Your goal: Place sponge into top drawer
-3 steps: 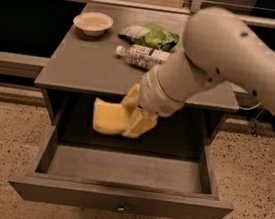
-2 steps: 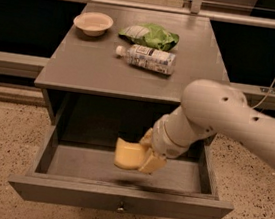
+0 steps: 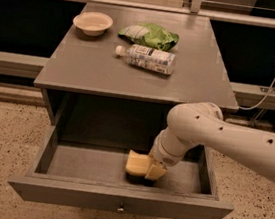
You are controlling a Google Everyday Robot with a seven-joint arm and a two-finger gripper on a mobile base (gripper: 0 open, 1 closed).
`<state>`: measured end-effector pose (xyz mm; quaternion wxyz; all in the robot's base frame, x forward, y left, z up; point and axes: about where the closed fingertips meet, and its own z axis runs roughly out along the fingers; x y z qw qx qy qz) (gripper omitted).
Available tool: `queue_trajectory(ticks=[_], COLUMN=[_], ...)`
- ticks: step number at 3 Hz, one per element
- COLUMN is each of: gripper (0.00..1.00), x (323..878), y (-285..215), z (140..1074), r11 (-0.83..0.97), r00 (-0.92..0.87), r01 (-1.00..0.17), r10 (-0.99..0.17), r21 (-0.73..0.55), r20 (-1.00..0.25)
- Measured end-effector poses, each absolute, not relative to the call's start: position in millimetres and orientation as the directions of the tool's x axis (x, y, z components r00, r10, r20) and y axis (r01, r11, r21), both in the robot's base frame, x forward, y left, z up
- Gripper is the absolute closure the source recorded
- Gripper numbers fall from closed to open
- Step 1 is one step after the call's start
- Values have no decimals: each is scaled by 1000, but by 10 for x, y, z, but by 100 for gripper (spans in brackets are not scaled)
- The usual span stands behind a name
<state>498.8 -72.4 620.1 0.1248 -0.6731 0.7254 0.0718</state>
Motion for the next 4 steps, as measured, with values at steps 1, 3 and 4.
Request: queue_trajectory(ticks=[1,3,4], gripper=[28,0,0], x=[4997,4945,4887], y=[-731,-667,-667], z=[6184,6327,6677], r11=[90,57,42], r00=[-69,-39,-19], r01=[-994,-997,-995], r10=[-960,-963,-968], r21=[-64,-57,-87], r20=[-270,-266,-251])
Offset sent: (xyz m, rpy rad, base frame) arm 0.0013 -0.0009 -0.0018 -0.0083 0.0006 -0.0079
